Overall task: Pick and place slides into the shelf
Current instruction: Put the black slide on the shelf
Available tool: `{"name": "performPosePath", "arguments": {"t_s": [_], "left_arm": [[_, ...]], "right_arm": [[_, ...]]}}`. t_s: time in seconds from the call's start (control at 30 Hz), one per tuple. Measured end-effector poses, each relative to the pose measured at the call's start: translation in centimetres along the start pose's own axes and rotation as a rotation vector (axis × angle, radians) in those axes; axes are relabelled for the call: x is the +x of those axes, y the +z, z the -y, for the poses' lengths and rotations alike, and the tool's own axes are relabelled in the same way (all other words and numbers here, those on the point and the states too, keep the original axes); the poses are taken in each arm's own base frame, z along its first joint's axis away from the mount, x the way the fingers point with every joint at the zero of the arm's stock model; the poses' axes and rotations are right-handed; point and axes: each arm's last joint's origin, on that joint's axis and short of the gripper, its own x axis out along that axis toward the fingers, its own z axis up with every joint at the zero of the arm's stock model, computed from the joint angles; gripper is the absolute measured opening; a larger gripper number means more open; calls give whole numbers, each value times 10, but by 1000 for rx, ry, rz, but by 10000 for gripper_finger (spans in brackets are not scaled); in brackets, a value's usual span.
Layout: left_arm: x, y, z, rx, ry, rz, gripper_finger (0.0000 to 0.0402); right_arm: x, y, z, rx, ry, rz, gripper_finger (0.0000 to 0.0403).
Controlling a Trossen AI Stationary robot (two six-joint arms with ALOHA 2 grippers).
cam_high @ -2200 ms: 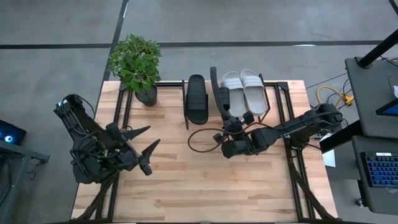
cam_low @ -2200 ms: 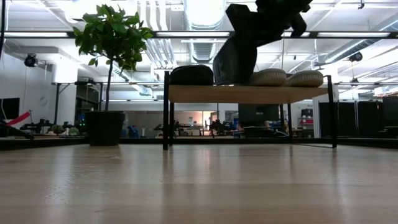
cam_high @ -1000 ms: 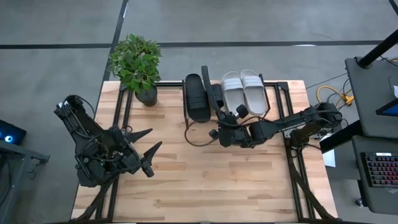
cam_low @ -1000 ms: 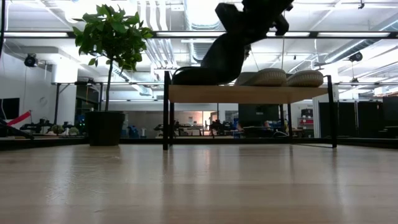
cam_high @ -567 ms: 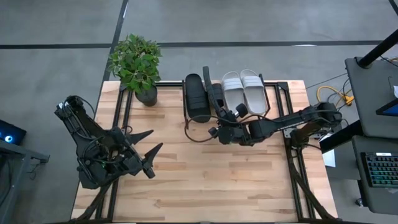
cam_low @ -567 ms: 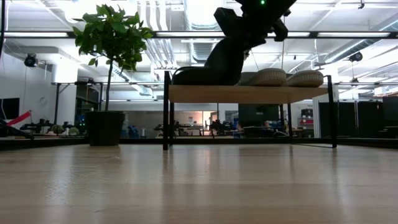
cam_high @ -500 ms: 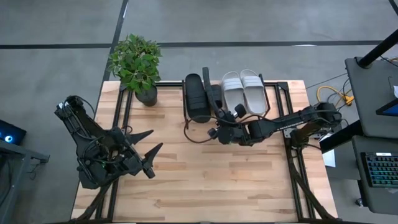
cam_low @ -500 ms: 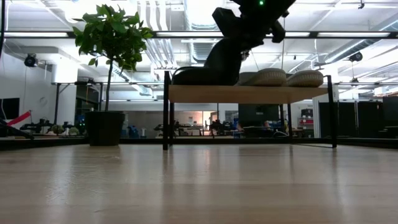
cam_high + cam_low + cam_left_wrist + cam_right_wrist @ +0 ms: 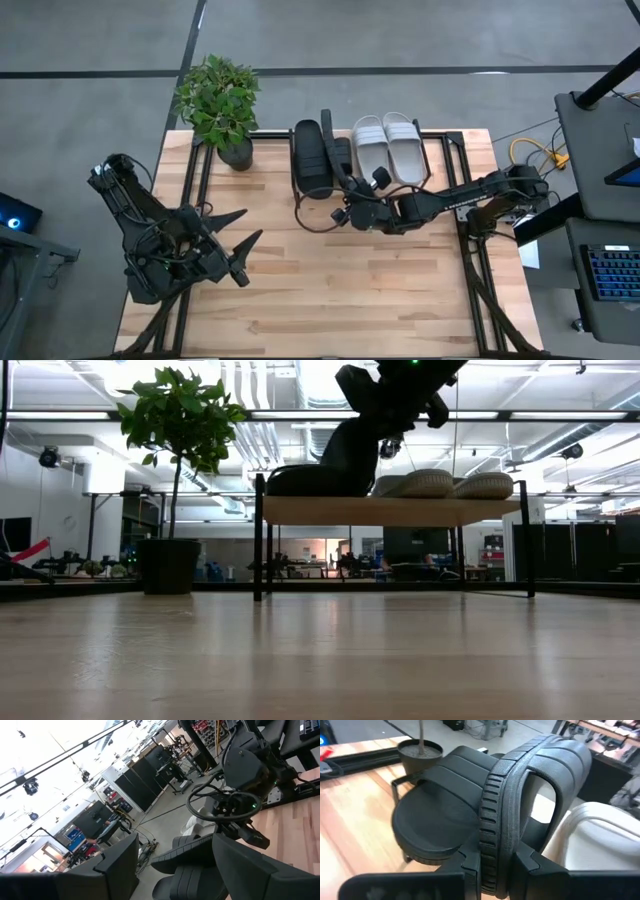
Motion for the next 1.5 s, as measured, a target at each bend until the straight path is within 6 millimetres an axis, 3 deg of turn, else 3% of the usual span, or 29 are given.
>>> {"name": "performPosePath", "arguments": {"t_s": [0.27, 0.67, 0.97, 1.5], "left_arm": [[0, 0, 0, -1, 0, 0, 238], [0, 0, 0, 0, 0, 0, 238], [-4, 0, 0, 0, -13, 10, 238], [-13, 1, 1, -101, -43, 29, 238]], "right_arm": [[0, -2, 2, -25, -41, -3, 41], [-7, 11, 4, -81, -107, 25, 41], [-40, 29, 2, -165, -118, -4, 41], [-82, 34, 0, -449, 8, -102, 41]]}}
